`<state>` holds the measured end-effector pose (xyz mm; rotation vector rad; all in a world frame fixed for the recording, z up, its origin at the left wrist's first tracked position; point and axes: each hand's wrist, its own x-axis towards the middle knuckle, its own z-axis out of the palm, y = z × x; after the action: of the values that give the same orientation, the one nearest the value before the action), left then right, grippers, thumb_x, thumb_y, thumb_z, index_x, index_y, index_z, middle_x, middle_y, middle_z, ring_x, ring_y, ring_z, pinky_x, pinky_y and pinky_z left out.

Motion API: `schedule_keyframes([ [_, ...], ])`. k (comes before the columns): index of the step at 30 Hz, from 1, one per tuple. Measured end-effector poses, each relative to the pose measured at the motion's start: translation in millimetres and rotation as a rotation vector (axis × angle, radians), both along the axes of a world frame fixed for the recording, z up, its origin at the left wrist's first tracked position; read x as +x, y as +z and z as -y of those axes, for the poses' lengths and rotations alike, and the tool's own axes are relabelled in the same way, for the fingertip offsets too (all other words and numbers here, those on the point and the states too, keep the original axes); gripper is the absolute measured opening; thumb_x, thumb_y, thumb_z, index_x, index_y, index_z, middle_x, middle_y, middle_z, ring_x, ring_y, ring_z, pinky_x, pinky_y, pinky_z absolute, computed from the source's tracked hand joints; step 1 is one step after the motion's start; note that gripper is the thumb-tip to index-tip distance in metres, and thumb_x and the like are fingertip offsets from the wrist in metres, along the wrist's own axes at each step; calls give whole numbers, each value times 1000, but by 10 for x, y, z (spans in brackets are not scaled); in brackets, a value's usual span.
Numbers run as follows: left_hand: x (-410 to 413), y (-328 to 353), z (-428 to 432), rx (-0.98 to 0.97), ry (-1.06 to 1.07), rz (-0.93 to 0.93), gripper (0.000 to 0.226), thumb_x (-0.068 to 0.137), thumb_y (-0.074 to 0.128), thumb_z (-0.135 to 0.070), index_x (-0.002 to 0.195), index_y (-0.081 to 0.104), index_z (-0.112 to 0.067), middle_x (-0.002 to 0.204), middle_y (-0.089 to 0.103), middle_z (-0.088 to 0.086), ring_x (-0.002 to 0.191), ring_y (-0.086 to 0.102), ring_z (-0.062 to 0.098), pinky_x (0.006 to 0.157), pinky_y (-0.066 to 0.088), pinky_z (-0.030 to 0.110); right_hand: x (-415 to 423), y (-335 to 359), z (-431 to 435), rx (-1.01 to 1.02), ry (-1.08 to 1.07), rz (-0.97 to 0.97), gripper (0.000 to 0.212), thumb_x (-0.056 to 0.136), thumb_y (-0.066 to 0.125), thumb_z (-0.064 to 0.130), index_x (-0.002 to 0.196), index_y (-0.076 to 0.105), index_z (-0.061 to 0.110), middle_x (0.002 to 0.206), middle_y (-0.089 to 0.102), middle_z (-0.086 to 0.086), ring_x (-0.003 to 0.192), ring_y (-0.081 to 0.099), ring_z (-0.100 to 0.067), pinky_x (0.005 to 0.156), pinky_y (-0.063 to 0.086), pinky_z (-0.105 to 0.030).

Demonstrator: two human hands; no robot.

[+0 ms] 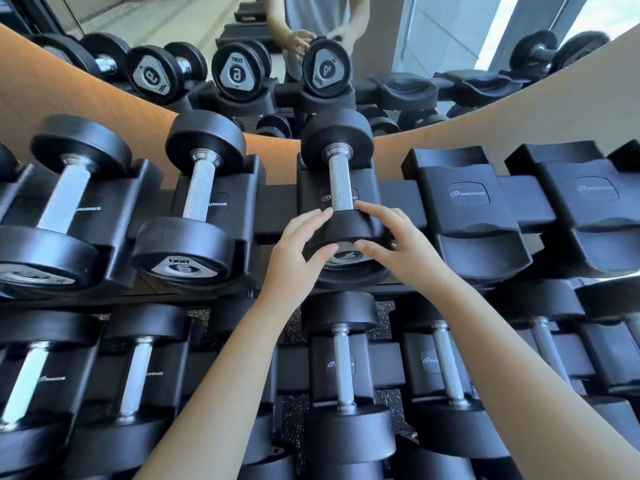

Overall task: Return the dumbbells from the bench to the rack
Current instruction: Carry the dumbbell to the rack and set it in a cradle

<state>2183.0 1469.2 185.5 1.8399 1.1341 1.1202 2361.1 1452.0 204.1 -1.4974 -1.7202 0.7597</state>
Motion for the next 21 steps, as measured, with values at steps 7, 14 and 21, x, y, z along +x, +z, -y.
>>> schedule_keyframes([
  [7, 56, -42, 5, 21, 63, -11, 52, 84, 59, 3, 129, 49, -20, 122, 49, -4, 108, 39, -21, 97, 27, 4, 10, -13, -20, 67, -33, 79, 50, 84, 64, 12, 129, 49, 27, 106, 51, -1, 68, 45, 0, 67, 33, -3],
  [14, 11, 56, -112, 79, 36, -105, 52, 78, 63, 6, 125, 54, -14, 104, 50, -5, 95, 46, -7, 86, 34, 7, -55, -118, 3, 101, -92, -75, 48, 84, 63, 8, 126, 51, 28, 107, 52, 4, 82, 49, 8, 76, 34, -2],
  [21, 52, 254, -209, 156, -13, -339, 46, 78, 68, -3, 121, 60, -18, 107, 54, -1, 103, 47, 20, 86, 28, 12, -171, -368, 43, 61, -144, -444, 49, 88, 54, 6, 120, 46, 42, 128, 53, 3, 117, 49, -4, 101, 37, -22],
])
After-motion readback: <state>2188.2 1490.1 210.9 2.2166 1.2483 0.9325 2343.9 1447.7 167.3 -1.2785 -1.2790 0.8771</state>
